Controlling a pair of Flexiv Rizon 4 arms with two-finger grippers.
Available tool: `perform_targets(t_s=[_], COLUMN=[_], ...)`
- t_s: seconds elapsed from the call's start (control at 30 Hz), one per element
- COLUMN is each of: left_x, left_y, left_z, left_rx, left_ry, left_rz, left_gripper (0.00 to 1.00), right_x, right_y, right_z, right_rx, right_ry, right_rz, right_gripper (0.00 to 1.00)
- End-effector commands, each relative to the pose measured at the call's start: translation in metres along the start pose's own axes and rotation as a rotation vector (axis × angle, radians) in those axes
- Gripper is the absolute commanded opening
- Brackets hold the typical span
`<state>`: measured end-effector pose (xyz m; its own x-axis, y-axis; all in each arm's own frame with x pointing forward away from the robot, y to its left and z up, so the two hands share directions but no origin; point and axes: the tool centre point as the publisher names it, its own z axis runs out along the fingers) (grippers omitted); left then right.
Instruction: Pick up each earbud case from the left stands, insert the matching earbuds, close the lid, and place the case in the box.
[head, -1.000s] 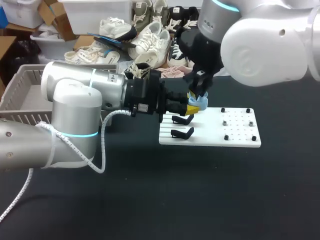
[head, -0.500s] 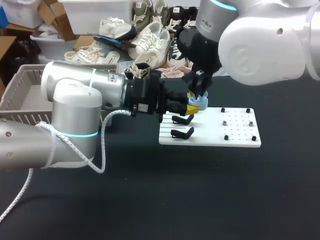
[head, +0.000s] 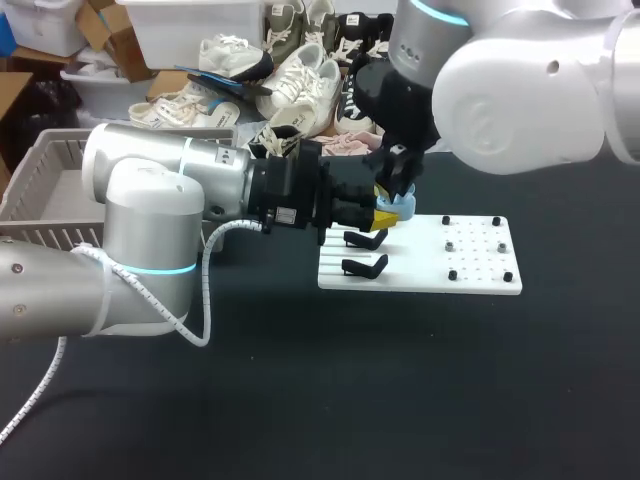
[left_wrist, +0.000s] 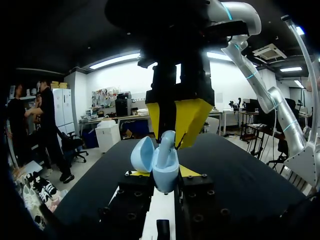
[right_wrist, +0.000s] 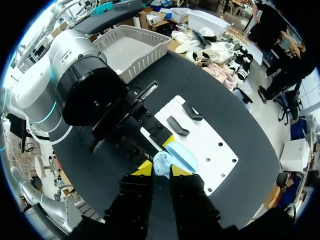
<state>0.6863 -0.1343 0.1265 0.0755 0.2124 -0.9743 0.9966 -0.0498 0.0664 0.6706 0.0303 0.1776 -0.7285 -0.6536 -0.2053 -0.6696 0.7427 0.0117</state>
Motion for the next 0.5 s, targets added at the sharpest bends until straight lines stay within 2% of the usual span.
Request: perform_targets(t_s=[0.03,0.5], left_x=[-0.0001,-0.0001], left_y=[0.0017,0.0017], left_z=[-0.0001,-0.0001], left_rx=[0.003,0.003], left_ry=[0.000,0.000], left_rz=[0.000,0.000], left_gripper=[0.00,0.00], right_x=[-0.0022,-0.0006], right_y=[0.0004,-0.0019], right_z=[0.0015,-0.0019], right_rx=[-0.001,0.012], right_ry=[0.005,-0.001], right_rz=[0.001,0.007], right_gripper=[0.00,0.00])
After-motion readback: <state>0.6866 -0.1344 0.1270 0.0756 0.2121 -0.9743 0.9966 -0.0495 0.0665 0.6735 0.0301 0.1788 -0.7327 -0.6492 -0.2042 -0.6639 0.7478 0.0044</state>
